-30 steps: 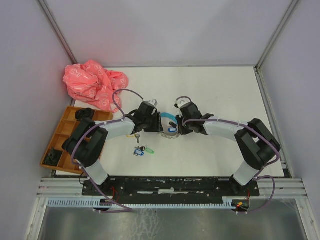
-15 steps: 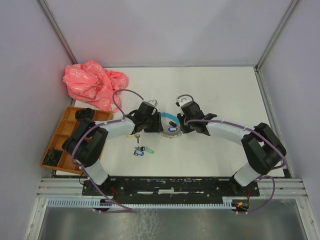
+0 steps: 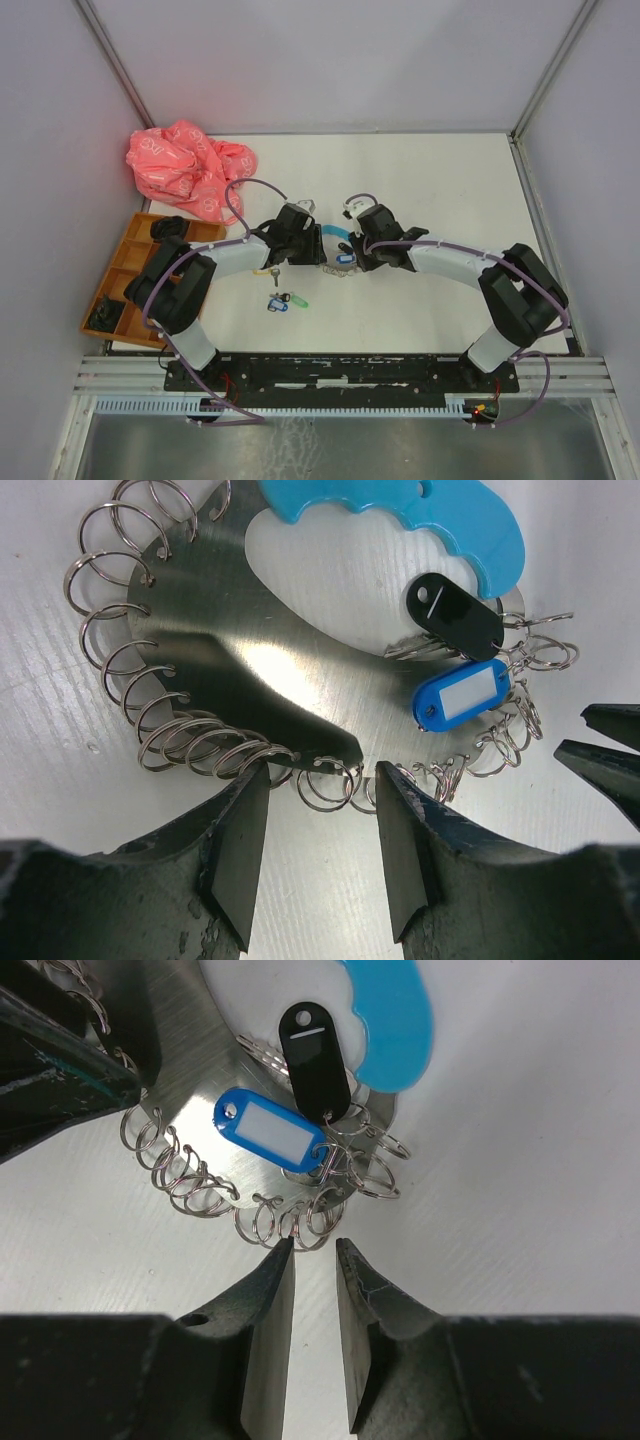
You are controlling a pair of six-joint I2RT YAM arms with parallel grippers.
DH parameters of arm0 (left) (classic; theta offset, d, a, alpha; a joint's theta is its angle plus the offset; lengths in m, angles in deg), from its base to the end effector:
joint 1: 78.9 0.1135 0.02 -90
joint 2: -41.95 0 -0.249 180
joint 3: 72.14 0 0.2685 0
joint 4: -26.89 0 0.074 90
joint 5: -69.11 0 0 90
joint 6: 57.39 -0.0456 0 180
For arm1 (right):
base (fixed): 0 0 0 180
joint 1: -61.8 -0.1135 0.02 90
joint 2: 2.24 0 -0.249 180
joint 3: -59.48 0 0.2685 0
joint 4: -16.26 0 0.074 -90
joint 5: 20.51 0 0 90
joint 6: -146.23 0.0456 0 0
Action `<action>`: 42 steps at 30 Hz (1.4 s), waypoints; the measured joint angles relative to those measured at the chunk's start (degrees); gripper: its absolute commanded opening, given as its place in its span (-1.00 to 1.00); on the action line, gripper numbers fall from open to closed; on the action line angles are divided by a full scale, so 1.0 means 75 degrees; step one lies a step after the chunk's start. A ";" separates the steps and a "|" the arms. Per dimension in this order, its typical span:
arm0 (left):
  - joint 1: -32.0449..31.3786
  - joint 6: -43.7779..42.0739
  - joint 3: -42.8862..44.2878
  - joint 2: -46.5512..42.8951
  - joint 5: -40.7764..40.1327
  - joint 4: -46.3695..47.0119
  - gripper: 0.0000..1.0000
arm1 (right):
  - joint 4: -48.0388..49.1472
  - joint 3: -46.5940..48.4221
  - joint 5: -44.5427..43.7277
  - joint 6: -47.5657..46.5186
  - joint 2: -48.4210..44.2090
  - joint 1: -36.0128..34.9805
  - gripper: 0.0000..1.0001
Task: Put the keys on the keyring
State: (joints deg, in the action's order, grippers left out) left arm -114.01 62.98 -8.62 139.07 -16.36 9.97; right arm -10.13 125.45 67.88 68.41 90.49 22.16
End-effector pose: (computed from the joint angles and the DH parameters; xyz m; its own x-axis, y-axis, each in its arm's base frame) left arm 0.2846 -0.2045 0.1198 -0.8554 -0.0147 -0.5177 0.2109 0.9031 -0.3740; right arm 0.2652 0.2180 0.1456 -0.7342 -0.3343 -0.5910 -0.4807 0.8707 0.1046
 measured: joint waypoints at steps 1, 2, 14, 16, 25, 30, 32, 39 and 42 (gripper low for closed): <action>0.0000 0.0000 0.0000 0.0000 0.0000 0.0000 0.07 | -0.0009 0.0009 0.0029 -0.0012 0.0003 0.0000 -0.37; 0.0000 0.0000 0.0000 0.0000 0.0000 0.0000 0.07 | -0.0020 0.0015 0.0055 -0.0015 0.0003 0.0000 -0.37; 0.0000 0.0000 -0.0064 -0.0017 0.0000 0.0099 0.07 | 0.0015 0.0169 0.0000 0.0385 0.0402 0.0000 -0.39; 0.0000 0.0000 -0.0073 -0.0017 0.0000 0.0117 0.07 | 0.0020 0.0175 -0.0096 0.0478 0.0402 0.0000 -0.38; 0.0000 0.0000 -0.0108 -0.0029 0.0000 0.0166 0.07 | 0.0076 0.0329 -0.0335 0.0868 0.0551 0.0000 -0.37; 0.0000 0.0000 -0.0119 -0.0029 0.0000 0.0187 0.06 | 0.0073 0.0460 -0.0472 0.0988 0.0723 0.0000 -0.42; 0.0000 0.0000 -0.0125 -0.0035 0.0000 0.0189 0.06 | 0.0061 0.0469 -0.0545 0.1005 0.0778 0.0000 -0.46; 0.0000 0.0000 -0.0166 -0.0061 0.0000 0.0219 0.06 | -0.0050 0.0469 -0.0804 0.0988 0.0848 0.0000 -0.57; 0.0000 0.0000 -0.0178 -0.0070 0.0000 0.0219 0.06 | -0.0085 0.0487 -0.0816 0.0924 0.0848 -0.0003 -0.61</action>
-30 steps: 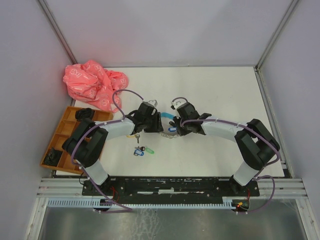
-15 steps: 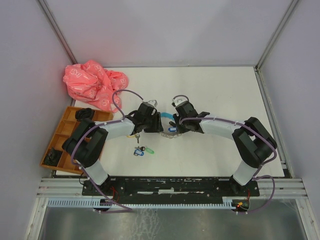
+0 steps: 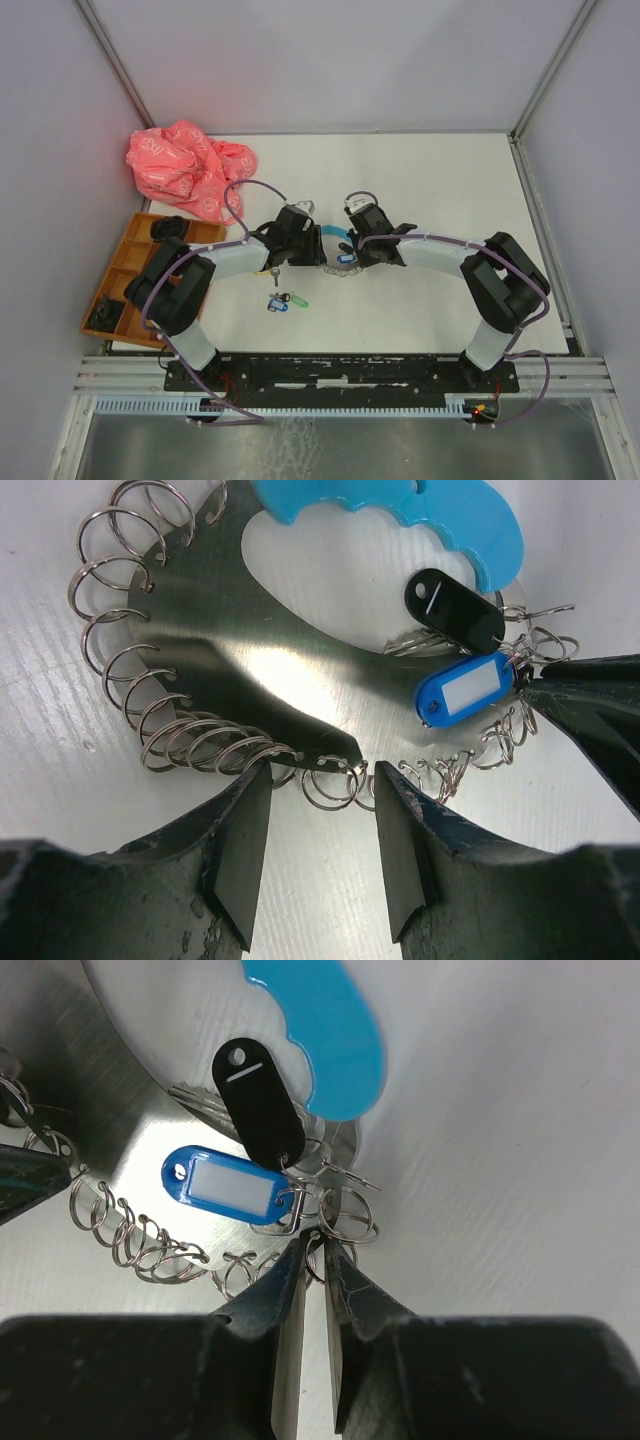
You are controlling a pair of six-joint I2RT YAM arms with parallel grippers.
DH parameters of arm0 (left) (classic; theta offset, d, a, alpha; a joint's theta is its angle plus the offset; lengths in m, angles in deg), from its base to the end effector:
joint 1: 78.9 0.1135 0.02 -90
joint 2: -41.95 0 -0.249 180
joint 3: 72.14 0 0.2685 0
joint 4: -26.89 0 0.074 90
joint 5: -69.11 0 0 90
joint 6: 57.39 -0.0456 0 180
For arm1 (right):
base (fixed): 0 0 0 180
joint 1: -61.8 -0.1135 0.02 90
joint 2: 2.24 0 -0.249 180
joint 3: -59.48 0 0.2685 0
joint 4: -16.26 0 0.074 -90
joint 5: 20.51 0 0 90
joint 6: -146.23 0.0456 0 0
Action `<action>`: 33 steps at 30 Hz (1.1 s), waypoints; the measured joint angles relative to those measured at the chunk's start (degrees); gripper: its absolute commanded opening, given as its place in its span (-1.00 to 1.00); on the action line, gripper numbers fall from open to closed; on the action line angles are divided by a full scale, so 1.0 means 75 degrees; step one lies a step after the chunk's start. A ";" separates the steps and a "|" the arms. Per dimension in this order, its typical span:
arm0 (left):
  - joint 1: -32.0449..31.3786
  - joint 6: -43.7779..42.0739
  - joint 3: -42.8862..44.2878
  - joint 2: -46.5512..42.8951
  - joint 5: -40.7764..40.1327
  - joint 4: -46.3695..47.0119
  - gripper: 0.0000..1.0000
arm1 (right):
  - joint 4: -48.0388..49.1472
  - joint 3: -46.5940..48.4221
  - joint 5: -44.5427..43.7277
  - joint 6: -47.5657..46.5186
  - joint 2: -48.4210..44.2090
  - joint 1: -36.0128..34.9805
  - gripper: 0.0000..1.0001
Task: Put the keys on the keyring
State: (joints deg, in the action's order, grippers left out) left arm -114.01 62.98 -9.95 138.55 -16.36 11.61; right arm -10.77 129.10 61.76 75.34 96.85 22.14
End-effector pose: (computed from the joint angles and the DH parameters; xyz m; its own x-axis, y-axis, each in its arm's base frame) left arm 0.2821 -0.2028 0.1180 -0.8492 -0.0190 -0.5277 0.2154 0.9000 -0.3790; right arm 0.2802 0.2243 0.1279 -0.7949 -0.2376 -0.5582 -0.3334 0.9398 0.0747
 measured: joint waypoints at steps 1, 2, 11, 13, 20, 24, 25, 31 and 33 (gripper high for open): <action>0.0000 0.0000 0.0000 0.0000 0.0000 0.0000 0.06 | -0.0009 0.0009 0.0006 -0.0029 0.0000 0.0000 -0.61; -0.0003 0.0000 0.0000 0.0000 0.0000 0.0000 0.06 | -0.0020 0.0017 0.0009 -0.0073 0.0000 0.0000 -0.61; -0.0009 0.0000 0.0000 -0.0003 -0.0003 -0.0003 0.06 | -0.0146 0.0026 0.0023 -0.0577 0.0000 0.0000 -0.39; -0.0009 0.0000 0.0000 -0.0003 0.0000 -0.0003 0.06 | -0.0160 0.0032 0.0029 -0.0711 0.0000 0.0000 -0.39; -0.0015 0.0000 0.0000 -0.0003 0.0000 -0.0003 0.06 | -0.0373 0.0143 0.0125 -0.1195 0.0020 -0.0006 -0.30; -0.0015 0.0000 0.0000 -0.0003 0.0000 -0.0006 0.06 | -0.0600 0.0219 0.0166 -0.1434 0.0035 -0.0006 -0.24; -0.0015 0.0000 0.0000 -0.0003 0.0000 -0.0006 0.06 | -0.0667 0.0224 0.0187 -0.1489 0.0035 -0.0006 -0.23; -0.0015 0.0000 0.0000 -0.0003 -0.0003 -0.0009 0.05 | -0.1078 0.0344 0.0245 -0.1923 0.0038 -0.0006 -0.22; -0.0015 0.0000 0.0000 -0.0003 -0.0003 -0.0009 0.05 | -0.1157 0.0399 0.0306 -0.2037 0.0061 -0.0006 -0.22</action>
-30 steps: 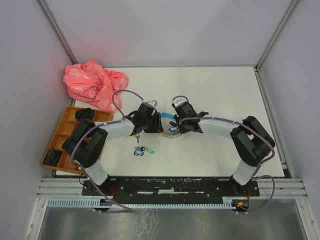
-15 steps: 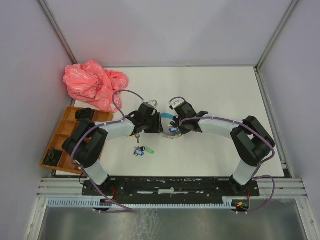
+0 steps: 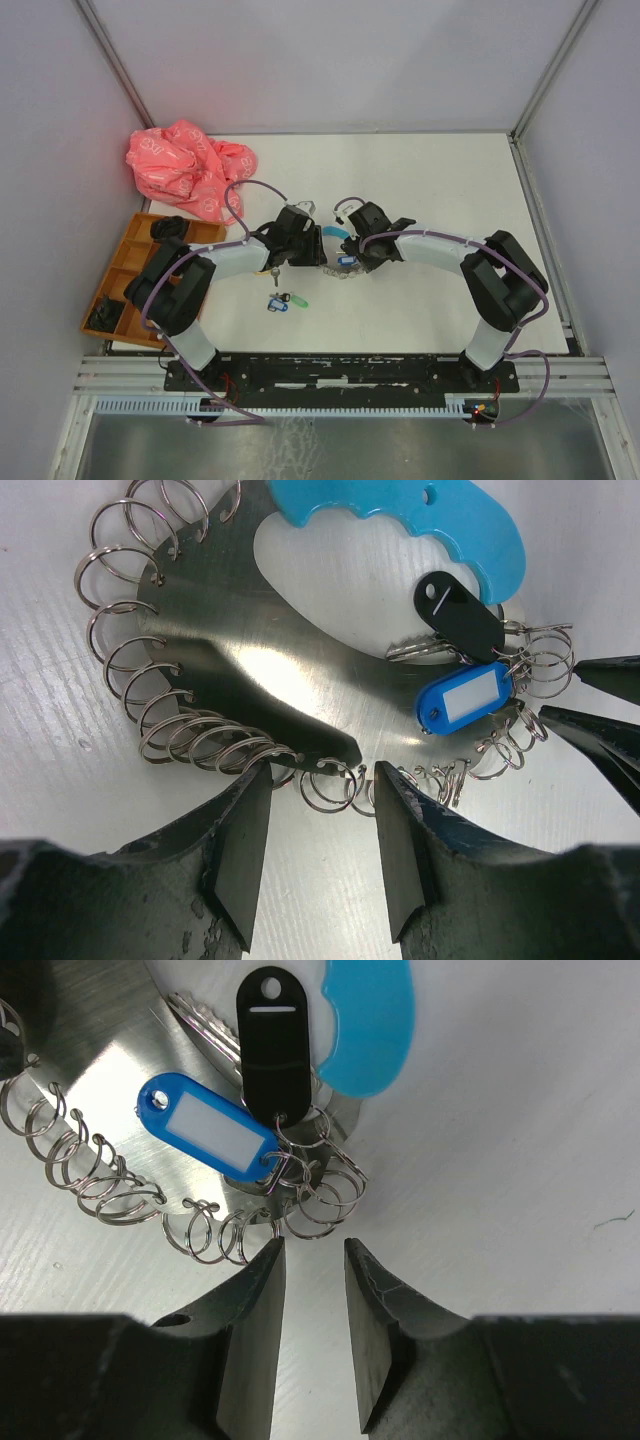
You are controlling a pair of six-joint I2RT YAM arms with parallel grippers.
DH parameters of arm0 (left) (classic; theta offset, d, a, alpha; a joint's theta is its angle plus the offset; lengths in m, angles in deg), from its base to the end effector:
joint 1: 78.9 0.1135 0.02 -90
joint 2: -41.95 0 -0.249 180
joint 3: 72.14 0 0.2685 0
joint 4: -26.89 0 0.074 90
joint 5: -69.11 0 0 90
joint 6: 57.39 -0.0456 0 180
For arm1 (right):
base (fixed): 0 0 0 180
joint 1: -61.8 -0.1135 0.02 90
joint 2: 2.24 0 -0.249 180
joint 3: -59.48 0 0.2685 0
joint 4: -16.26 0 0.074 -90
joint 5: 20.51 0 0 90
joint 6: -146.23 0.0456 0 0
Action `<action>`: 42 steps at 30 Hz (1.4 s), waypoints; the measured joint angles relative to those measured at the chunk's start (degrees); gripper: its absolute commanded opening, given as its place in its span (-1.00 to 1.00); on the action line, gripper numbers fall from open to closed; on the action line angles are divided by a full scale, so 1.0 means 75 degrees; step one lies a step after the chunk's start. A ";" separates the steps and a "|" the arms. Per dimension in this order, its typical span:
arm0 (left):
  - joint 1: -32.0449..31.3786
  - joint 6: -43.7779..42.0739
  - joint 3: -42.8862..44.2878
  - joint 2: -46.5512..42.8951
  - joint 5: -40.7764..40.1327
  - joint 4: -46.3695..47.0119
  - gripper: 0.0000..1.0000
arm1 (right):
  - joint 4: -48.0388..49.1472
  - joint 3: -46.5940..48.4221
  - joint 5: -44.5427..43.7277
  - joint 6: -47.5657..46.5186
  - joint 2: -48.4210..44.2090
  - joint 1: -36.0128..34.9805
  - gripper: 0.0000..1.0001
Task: Put the keys on the keyring
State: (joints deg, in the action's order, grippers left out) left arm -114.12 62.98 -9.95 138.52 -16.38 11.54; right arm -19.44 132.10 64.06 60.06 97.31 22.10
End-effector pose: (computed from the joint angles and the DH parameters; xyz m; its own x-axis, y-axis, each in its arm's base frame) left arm 0.2817 -0.2032 0.1181 -0.8495 -0.0173 -0.5274 0.2167 0.8998 -0.3786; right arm 0.2763 0.2238 0.1314 -0.7220 -0.5130 -0.4643 -0.5554 0.8299 -0.0531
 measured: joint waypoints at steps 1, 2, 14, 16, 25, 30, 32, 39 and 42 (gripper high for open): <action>0.0000 0.0000 0.0000 0.0000 0.0000 0.0000 0.05 | -0.0026 0.0038 0.0047 -0.0073 0.0029 0.0000 -0.22; 0.0000 0.0000 0.0000 0.0000 -0.0003 0.0000 0.05 | -0.0032 0.0067 0.0079 -0.0125 0.0061 0.0000 -0.22; 0.0000 -0.0154 -0.0128 -0.0350 -0.0087 -0.0300 0.06 | -0.0163 0.0093 0.0335 0.0038 -0.0455 0.0009 0.03; -0.0012 -0.0219 -0.0169 -0.0542 -0.0122 -0.0347 0.06 | -0.0160 0.0052 0.0323 0.0233 -0.0799 0.0032 0.06; -0.0627 -0.0682 -0.0181 -0.1212 -0.0315 -0.0367 0.02 | 0.0268 -0.0536 0.0612 0.1504 -0.1381 0.0720 0.06; -0.1320 -0.0988 0.0207 -0.0906 -0.0592 -0.0423 -0.11 | 0.0527 -0.1212 0.0682 0.2142 -0.1612 0.1207 0.06; -0.1559 -0.1145 0.0539 -0.0609 -0.0714 -0.0449 -0.14 | 0.0612 -0.1562 0.0685 0.2369 -0.1903 0.1451 0.06; -0.2159 -0.1626 0.1781 0.0527 -0.1300 -0.0644 -0.28 | 0.0784 -0.2215 0.0414 0.2798 -0.2827 0.1766 0.08; -0.2349 -0.1833 0.2142 0.0906 -0.1585 -0.0807 -0.30 | 0.0842 -0.2305 0.0350 0.2862 -0.2946 0.1795 0.08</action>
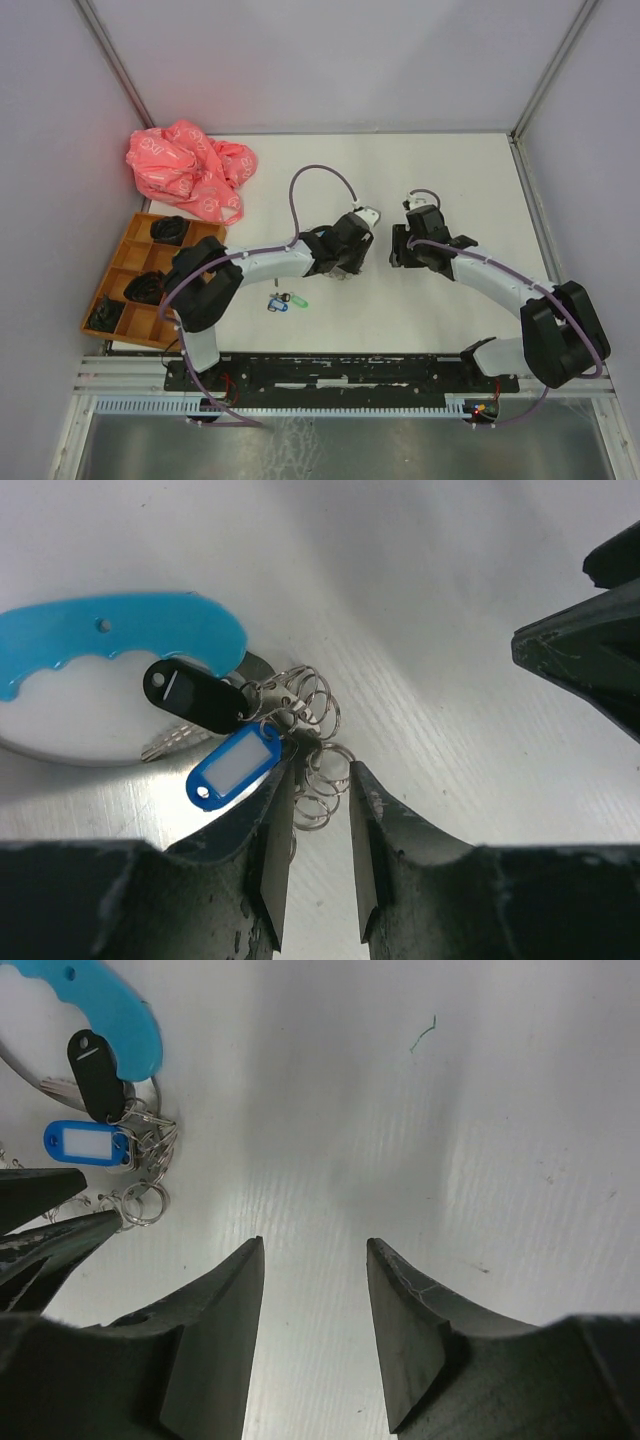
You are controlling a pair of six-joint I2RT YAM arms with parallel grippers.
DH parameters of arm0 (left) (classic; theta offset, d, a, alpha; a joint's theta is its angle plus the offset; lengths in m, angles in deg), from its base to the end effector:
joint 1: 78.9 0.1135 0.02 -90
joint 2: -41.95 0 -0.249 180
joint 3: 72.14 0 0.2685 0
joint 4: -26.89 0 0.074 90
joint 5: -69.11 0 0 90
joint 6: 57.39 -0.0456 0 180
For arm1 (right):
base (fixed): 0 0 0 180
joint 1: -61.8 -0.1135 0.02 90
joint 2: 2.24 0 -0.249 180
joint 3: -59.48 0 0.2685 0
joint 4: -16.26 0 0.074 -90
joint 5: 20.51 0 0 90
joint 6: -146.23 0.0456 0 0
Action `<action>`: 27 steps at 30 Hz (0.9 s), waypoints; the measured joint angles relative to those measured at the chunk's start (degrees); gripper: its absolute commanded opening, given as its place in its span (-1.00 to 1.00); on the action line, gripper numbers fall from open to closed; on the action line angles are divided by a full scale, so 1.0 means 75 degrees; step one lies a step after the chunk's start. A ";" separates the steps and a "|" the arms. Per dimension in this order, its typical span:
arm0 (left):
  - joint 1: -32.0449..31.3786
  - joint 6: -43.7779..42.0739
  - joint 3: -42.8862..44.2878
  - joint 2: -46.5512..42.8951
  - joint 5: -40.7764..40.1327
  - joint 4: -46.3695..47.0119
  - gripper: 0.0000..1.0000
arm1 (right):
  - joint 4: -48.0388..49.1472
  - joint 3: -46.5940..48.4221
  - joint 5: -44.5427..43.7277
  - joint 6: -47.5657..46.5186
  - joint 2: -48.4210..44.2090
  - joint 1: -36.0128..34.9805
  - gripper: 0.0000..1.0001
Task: Put the keys on the keyring
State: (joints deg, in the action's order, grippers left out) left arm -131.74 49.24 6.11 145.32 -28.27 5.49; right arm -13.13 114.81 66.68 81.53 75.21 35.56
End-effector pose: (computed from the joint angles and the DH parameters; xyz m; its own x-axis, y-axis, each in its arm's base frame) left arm 0.2479 -0.3174 0.1553 -0.6309 0.3625 -0.6860 0.5807 0.8070 -0.1076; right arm 0.2602 0.1258 0.1619 -0.8117 0.0758 -0.5791 -0.0745 0.9700 0.2313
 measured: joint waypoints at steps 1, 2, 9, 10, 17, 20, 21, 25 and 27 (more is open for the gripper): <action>-0.0035 -0.0032 0.0076 0.0079 -0.0044 -0.0055 -0.30 | 0.0009 -0.0026 -0.0009 0.0015 -0.0020 0.0012 0.08; -0.0079 -0.0073 0.0172 0.0192 -0.0128 -0.0119 -0.30 | 0.0020 -0.0061 -0.0026 0.0032 -0.0032 0.0023 0.08; -0.0210 -0.0259 0.0440 0.0568 -0.0443 -0.0396 -0.30 | 0.0026 -0.0239 -0.0032 0.0085 -0.0038 0.0067 0.08; -0.0219 -0.0265 0.0490 0.0618 -0.0458 -0.0411 -0.31 | 0.0026 -0.0245 -0.0032 0.0087 -0.0038 0.0067 0.08; -0.0271 -0.0280 0.0769 0.0933 -0.0548 -0.0466 -0.28 | 0.0029 -0.0271 -0.0032 0.0114 -0.0102 0.0093 0.08; -0.0303 -0.0289 0.0842 0.0994 -0.0562 -0.0484 -0.28 | 0.0032 -0.0274 -0.0032 0.0114 -0.0105 0.0117 0.08; -0.0312 -0.0289 0.0877 0.1023 -0.0577 -0.0484 -0.28 | 0.0032 -0.0274 -0.0032 0.0114 -0.0105 0.0117 0.08; -0.0335 -0.0291 0.1020 0.1201 -0.0624 -0.0487 -0.33 | 0.0079 -0.0297 -0.0026 0.0114 -0.0108 0.0117 0.08; -0.0338 -0.0291 0.1087 0.1314 -0.0667 -0.0493 -0.40 | 0.0105 -0.0335 -0.0023 0.0114 -0.0111 0.0117 0.08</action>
State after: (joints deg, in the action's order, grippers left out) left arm -134.27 47.05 14.27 155.18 -33.27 1.79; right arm -12.34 112.29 66.50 82.38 74.38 36.43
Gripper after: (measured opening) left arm 0.345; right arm 0.541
